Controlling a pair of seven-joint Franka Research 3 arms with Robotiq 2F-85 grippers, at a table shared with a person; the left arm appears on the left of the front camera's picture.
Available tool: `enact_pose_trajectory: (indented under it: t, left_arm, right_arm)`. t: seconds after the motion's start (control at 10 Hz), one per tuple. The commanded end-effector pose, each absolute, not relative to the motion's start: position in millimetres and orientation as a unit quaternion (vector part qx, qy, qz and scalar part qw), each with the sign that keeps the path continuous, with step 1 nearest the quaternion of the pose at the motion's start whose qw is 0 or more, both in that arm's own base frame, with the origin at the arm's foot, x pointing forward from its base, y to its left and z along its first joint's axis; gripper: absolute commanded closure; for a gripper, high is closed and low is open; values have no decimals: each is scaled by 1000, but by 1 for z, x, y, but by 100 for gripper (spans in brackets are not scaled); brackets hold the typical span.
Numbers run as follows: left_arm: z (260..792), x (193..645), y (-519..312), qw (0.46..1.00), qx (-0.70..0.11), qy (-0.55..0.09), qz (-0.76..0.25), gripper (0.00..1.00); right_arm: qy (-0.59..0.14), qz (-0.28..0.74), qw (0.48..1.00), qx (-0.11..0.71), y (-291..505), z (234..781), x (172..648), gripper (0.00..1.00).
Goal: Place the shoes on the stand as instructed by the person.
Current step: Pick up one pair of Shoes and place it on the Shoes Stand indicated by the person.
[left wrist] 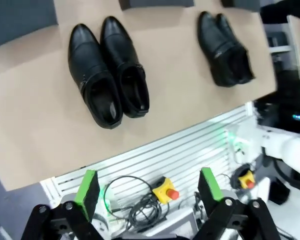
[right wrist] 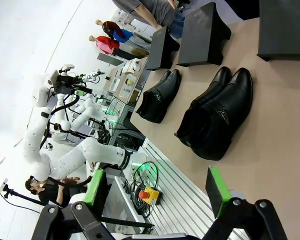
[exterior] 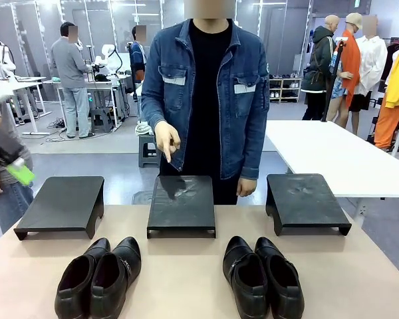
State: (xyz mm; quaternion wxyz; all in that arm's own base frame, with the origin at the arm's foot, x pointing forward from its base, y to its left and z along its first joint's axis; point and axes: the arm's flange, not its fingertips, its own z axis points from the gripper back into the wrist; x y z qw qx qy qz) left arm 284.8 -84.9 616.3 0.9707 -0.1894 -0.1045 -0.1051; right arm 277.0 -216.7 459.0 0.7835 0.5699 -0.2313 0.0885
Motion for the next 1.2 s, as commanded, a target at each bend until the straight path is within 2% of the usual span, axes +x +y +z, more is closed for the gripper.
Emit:
enact_pose_trajectory:
  t: [0.0, 0.5, 1.1]
  left_arm:
    - [595, 287, -116, 984, -132, -100, -69, 0]
    - [523, 306, -170, 994, -60, -87, -3, 0]
    - [439, 332, -183, 996, -44, -73, 29, 0]
  right_arm:
    - [-234, 94, 780, 573, -218, 460, 276, 0]
    - [-234, 94, 780, 573, -218, 460, 276, 0]
    - [-234, 94, 780, 573, -218, 460, 276, 0]
